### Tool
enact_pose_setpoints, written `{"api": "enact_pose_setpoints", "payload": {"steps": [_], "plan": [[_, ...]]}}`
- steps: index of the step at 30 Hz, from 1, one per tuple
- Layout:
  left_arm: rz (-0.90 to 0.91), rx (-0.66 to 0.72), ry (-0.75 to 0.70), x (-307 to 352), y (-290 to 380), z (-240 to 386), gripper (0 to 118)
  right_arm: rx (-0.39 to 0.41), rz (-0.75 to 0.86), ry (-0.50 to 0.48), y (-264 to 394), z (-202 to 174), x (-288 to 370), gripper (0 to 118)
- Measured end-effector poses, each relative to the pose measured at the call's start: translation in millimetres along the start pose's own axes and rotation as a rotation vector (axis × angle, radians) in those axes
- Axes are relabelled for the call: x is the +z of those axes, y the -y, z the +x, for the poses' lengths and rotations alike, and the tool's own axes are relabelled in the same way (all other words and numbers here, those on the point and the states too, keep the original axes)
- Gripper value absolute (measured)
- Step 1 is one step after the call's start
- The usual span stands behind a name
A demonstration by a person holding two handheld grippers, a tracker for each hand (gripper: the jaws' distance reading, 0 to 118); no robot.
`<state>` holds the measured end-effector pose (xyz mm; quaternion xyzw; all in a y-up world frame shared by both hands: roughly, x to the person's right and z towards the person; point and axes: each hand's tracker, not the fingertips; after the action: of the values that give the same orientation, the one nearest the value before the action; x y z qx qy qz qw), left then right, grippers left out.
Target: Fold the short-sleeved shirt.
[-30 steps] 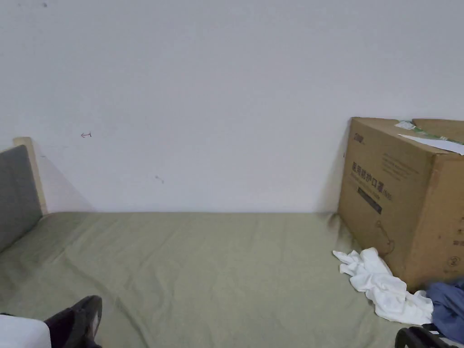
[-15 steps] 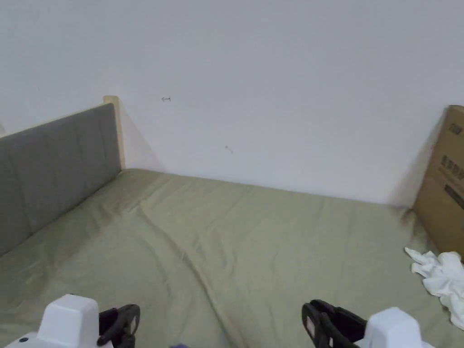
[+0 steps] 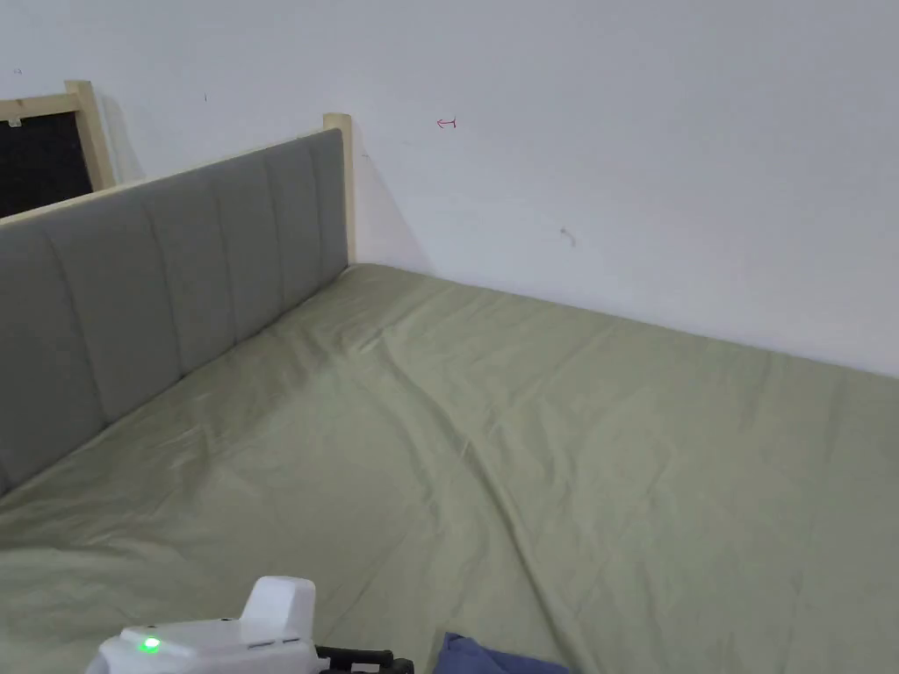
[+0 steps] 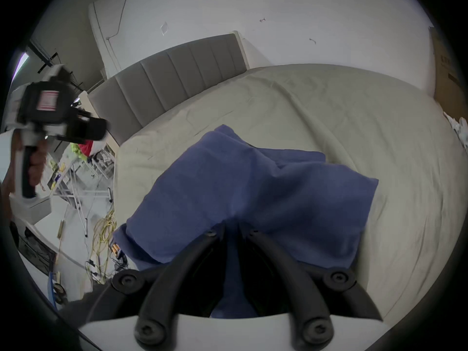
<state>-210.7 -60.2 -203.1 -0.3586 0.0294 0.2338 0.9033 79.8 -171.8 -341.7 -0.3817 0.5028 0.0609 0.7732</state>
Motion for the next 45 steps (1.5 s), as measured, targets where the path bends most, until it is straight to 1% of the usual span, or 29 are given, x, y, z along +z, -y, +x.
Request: {"api": "enact_pose_setpoints", "payload": {"steps": [1,2,3,4,6,8,10,11,14,15,16,17,18,19,20,21,22,25,30,31,36,39,42,44,45], "plan": [[-0.082,0.070,0.072,-20.6,-3.7,-8.6,117,0.033,0.003,0.008,1.4,-1.8,0.5,9],[-0.115,0.129,0.152,-41.7,-4.7,-16.6,117,0.072,0.011,0.015,2.9,-2.7,1.4,9],[-0.133,0.163,0.204,-58.1,-1.6,-14.2,117,0.071,0.013,0.013,3.6,-2.1,2.3,9],[-0.206,0.139,0.210,-78.6,-1.4,-12.7,116,0.062,0.015,0.010,7.0,0.7,0.3,9],[-0.230,0.080,0.240,-109.7,0.6,-6.9,116,0.025,0.022,-0.008,8.7,8.1,2.5,9],[-0.285,0.102,0.253,-143.7,6.4,-15.6,114,0.003,0.033,-0.025,14.0,14.3,4.3,9],[-0.304,0.102,0.258,-166.0,6.5,-13.3,118,0.004,0.035,-0.039,15.5,20.1,7.7,9],[-0.305,0.096,0.264,-164.0,6.3,-2.0,118,0.003,0.035,-0.040,16.3,22.5,9.4,9],[-0.290,0.121,0.315,-167.7,4.3,-3.8,118,-0.006,0.045,-0.048,20.8,23.6,13.0,9],[-0.291,0.134,0.335,-171.1,6.1,-12.6,111,-0.008,0.051,-0.053,21.7,24.3,13.7,9],[-0.289,0.151,0.342,-170.5,6.4,-15.8,83,-0.008,0.056,-0.057,21.3,21.2,15.3,9],[-0.285,0.154,0.338,-168.6,6.4,-18.3,48,-0.010,0.060,-0.061,21.7,21.5,15.8,9],[-0.280,0.152,0.325,-166.7,6.0,-19.3,40,-0.012,0.062,-0.063,21.9,21.8,16.2,9],[-0.254,0.130,0.235,-165.2,6.7,-27.9,40,-0.018,0.066,-0.067,22.3,22.5,16.8,10],[-0.271,0.154,0.248,-164.7,8.3,-33.7,40,-0.026,0.075,-0.066,21.1,22.8,17.1,9],[-0.269,0.247,0.323,-165.0,10.2,-41.5,40,-0.033,0.077,-0.062,21.0,23.0,17.5,9],[-0.260,0.273,0.319,-165.1,11.4,-43.3,40,-0.036,0.077,-0.065,21.5,23.0,18.0,10],[-0.254,0.234,0.304,-159.7,11.0,-34.8,37,-0.034,0.078,-0.060,21.0,20.6,20.2,10],[-0.250,0.233,0.307,-152.0,6.1,-32.6,32,-0.038,0.090,-0.049,23.9,20.6,29.3,11],[-0.255,0.232,0.314,-148.0,5.0,-24.4,32,-0.038,0.098,-0.043,24.6,20.0,33.9,11],[-0.255,0.243,0.313,-146.6,6.8,-37.2,30,-0.049,0.127,-0.024,24.4,27.2,55.5,11],[-0.264,0.195,0.301,-140.5,0.9,-42.6,29,-0.061,0.151,-0.002,23.0,33.7,71.0,11],[-0.295,0.129,0.275,-133.0,-21.8,-64.2,29,-0.110,0.188,0.015,20.8,45.1,85.5,11],[-0.335,0.073,0.240,-128.9,-44.4,-93.0,29,-0.142,0.217,0.019,17.8,51.8,94.0,11],[-0.350,0.029,0.198,-126.3,-56.6,-100.9,29,-0.149,0.227,0.025,16.3,53.2,97.4,11]]}}
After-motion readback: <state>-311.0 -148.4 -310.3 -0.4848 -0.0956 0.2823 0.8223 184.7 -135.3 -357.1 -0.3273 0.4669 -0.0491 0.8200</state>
